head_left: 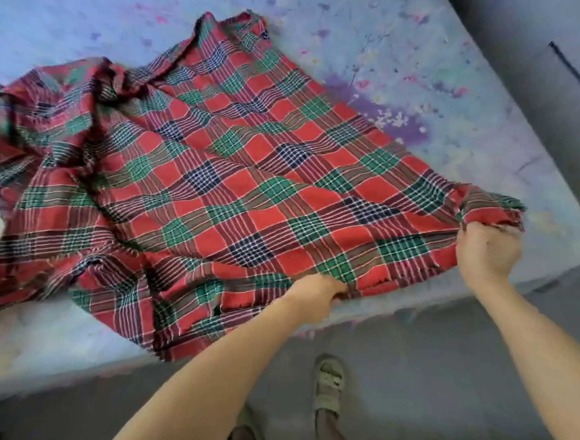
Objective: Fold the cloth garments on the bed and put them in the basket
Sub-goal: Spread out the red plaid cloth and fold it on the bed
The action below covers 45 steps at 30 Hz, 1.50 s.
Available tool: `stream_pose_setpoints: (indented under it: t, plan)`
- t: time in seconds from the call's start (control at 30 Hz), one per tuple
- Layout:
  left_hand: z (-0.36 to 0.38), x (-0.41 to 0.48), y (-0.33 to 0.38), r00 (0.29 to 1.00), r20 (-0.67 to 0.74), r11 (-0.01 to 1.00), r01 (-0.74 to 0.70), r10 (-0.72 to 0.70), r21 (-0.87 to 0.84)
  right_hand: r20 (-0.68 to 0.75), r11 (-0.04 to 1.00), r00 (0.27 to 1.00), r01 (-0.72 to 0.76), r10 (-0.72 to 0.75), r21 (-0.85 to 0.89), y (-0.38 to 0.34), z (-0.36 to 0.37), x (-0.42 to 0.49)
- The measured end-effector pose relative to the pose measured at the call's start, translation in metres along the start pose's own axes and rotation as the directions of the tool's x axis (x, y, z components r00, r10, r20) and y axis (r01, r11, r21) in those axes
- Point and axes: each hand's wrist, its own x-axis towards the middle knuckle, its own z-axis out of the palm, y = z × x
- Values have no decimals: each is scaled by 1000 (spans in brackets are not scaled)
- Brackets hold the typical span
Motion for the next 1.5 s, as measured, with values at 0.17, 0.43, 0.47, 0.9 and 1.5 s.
stream_pose_setpoints:
  t: [0.17, 0.43, 0.47, 0.9, 1.5]
  plan:
    - [35, -40, -55, 906, -278, 946, 324, -318, -27, 501, 986, 853, -80, 145, -149, -26, 15, -23]
    - [67, -123, -160, 745, -323, 742, 651, -584, 161, 207, 734, 705, 661, -678, 154, -176, 34, -141]
    - [69, -125, -167, 751, -307, 739, 649, -584, 179, 224, 689, 655, 710, -722, 144, -192, 43, -153]
    - [91, -171, -192, 958, 196, 868, 89, -208, 488, 293, 216, 151, 955, -944, 204, -208, 48, -173]
    - [23, -253, -359, 323, 526, -610, -542, -787, -578, 649, 733, 481, 656, -589, 180, -348, 49, -183]
